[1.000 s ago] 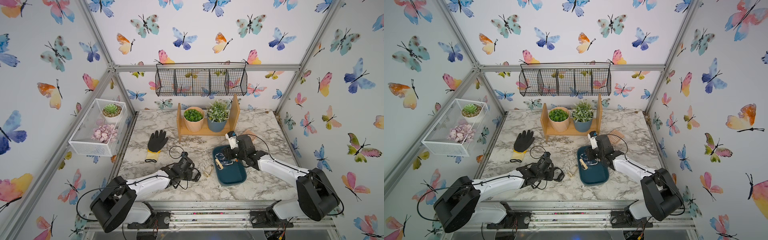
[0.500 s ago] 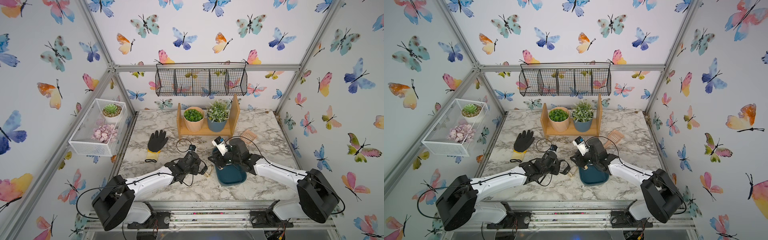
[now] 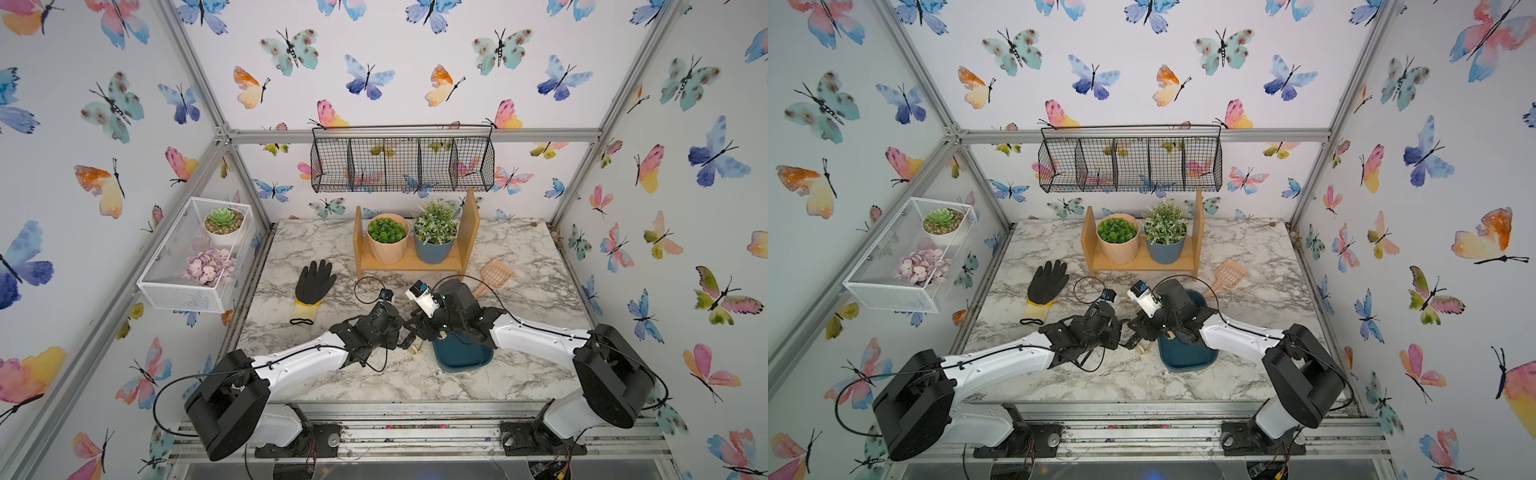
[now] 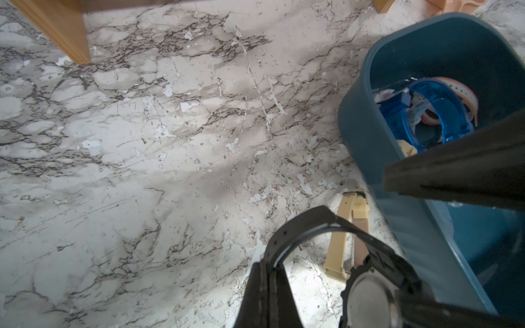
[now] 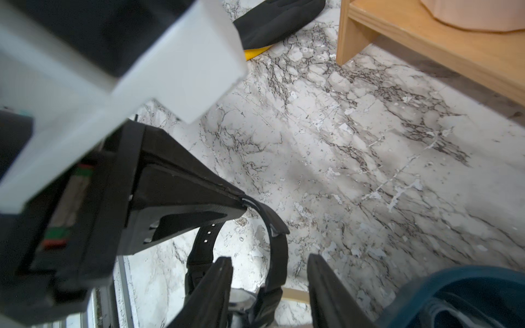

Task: Put the watch into the storage box
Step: Pick up the watch at the center of the board, then place the watch in the storage box.

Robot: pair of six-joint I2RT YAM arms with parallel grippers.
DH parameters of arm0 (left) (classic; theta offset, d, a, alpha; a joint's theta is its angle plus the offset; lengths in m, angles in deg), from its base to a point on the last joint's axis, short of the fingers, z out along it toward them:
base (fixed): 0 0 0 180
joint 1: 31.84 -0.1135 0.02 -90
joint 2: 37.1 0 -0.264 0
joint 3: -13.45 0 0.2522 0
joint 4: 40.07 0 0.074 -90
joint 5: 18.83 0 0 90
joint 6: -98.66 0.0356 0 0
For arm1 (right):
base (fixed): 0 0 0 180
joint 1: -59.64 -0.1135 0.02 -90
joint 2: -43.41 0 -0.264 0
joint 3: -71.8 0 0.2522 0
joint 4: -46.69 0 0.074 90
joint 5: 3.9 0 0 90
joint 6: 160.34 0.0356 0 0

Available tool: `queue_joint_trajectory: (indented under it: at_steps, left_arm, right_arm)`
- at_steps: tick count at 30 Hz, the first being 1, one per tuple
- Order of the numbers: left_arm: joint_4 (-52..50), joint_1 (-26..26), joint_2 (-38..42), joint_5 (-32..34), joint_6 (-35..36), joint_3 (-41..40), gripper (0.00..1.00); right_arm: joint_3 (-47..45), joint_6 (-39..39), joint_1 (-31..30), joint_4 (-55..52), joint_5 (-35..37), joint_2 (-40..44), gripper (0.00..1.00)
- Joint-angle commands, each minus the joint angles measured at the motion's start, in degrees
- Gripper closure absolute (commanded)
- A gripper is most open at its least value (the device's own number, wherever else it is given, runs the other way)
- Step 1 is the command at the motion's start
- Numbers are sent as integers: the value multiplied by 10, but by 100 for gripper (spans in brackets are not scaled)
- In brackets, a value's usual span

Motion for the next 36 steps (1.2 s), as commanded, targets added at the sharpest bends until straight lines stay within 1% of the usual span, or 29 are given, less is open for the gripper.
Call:
queue_joint_trajectory:
  at_steps: [1,11,14,16,22,23,24,25,26,27,30,32,33,36]
  left_arm:
    - [-1,1,11,4,4,13,100]
    - [15,2,34,5,5,-3,100]
    - [23,2,40,4,5,-9,100]
    - [24,2,41,4,5,-10,100]
    - [27,3,43,11,5,-16,100]
    - [27,3,44,12,4,-16,94]
    - [28,3,46,12,4,-18,83]
    - [27,3,47,13,4,-18,63]
    - [27,3,47,13,2,-18,55]
    - [27,3,47,14,2,-18,50]
    - [26,3,43,16,0,-18,31]
    - [26,4,41,17,-2,-18,23]
    - [28,4,40,17,-2,-17,21]
    - [33,4,42,17,-4,-20,20]
  right_arm:
    - [20,-2,-7,-5,26,-18,53]
    - [43,1,-14,-6,29,-57,60]
    - [45,1,-16,-5,28,-61,69]
    - [44,3,-17,-1,28,-62,79]
    - [43,7,-18,9,21,-61,94]
    - [43,8,-18,11,21,-61,97]
    - [42,10,-18,12,22,-61,98]
    - [41,12,-18,14,23,-62,98]
    - [40,14,-18,15,25,-62,98]
    - [39,17,-18,18,26,-61,98]
    - [34,25,-18,27,31,-57,98]
    - [29,34,-18,34,37,-53,98]
    - [26,38,-18,37,40,-50,98]
    - [20,46,-18,39,60,-38,98]
